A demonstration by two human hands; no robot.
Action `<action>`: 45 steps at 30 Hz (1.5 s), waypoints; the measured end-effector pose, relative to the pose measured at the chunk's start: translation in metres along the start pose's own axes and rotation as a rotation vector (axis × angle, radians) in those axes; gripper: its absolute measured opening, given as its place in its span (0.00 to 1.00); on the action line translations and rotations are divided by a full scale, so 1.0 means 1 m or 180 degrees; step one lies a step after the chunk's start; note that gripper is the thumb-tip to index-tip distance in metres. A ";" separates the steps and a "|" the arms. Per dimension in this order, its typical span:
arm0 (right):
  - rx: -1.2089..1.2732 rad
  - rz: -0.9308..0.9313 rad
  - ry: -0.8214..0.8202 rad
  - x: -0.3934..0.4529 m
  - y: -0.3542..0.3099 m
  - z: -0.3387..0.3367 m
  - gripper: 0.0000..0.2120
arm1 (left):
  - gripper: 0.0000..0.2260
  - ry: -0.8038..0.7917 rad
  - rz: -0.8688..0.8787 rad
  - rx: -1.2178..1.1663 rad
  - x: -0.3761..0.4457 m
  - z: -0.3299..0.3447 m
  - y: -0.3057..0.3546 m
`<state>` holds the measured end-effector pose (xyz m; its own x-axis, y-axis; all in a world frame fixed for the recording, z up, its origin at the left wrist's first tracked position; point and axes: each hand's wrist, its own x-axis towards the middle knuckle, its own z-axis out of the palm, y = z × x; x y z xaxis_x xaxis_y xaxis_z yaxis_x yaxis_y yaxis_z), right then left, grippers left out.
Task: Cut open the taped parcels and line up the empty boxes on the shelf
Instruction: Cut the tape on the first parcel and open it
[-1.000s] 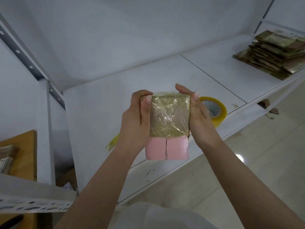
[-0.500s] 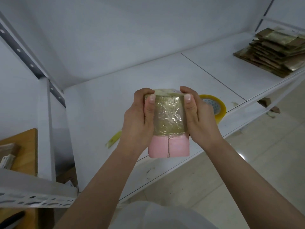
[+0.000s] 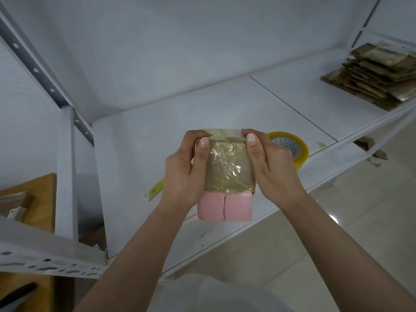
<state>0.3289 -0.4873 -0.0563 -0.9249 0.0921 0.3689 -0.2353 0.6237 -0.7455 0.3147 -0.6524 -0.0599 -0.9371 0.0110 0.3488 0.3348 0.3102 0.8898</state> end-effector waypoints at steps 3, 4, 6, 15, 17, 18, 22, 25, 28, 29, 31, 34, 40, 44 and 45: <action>0.0303 0.0100 -0.0247 0.003 0.011 -0.013 0.32 | 0.17 0.0113 -0.0084 0.0046 0.010 -0.008 -0.001; 0.0313 0.0084 -0.0291 0.005 0.015 -0.017 0.28 | 0.17 0.0157 -0.0141 0.0060 0.014 -0.012 -0.001; 0.0199 0.0046 -0.0535 0.008 0.024 -0.026 0.21 | 0.16 0.0208 -0.0309 0.0011 0.024 -0.017 0.001; 0.0563 -0.0229 -0.1812 0.022 0.029 -0.038 0.48 | 0.22 -0.0461 -0.1874 -0.0714 0.054 -0.025 0.037; 0.0506 -0.0391 -0.1551 0.023 0.031 -0.038 0.45 | 0.23 -0.0538 -0.1953 -0.0624 0.056 -0.021 0.040; 0.0516 -0.0438 -0.1382 0.024 0.035 -0.037 0.44 | 0.24 -0.0567 -0.2003 -0.0616 0.057 -0.019 0.040; 0.0839 -0.0185 -0.1032 0.027 0.050 -0.040 0.42 | 0.34 -0.0346 -0.1903 -0.1170 0.055 -0.012 0.034; 0.1125 0.0384 -0.0773 0.032 0.056 -0.042 0.37 | 0.38 -0.0159 -0.1667 -0.1462 0.042 -0.002 0.036; 0.1021 0.0841 -0.0586 0.034 0.053 -0.040 0.35 | 0.41 -0.0598 -0.1252 -0.0609 0.029 0.012 0.039; 0.0963 0.0920 -0.0541 0.035 0.050 -0.039 0.33 | 0.39 -0.0704 -0.1135 -0.0222 0.027 0.016 0.042; 0.0905 0.0998 -0.0528 0.036 0.046 -0.041 0.32 | 0.36 -0.0672 -0.1030 0.0515 0.028 0.025 0.044; 0.0847 0.1070 -0.0677 0.037 0.041 -0.047 0.35 | 0.29 -0.0492 -0.0761 0.1167 0.029 0.034 0.044; 0.0354 0.0861 -0.1294 0.043 0.026 -0.058 0.44 | 0.14 -0.0098 -0.0551 0.1204 0.024 0.045 0.047; -0.0125 0.0493 -0.0991 0.052 0.040 -0.057 0.12 | 0.15 0.0152 -0.0676 0.1431 0.029 0.035 0.039; -0.0202 0.0407 -0.0771 0.056 0.045 -0.058 0.15 | 0.17 0.0185 -0.0806 0.1420 0.030 0.030 0.036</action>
<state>0.2841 -0.4094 -0.0372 -0.9921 -0.0104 0.1249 -0.0999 0.6670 -0.7383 0.2957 -0.6126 -0.0260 -0.9721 -0.1660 0.1656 0.0115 0.6716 0.7408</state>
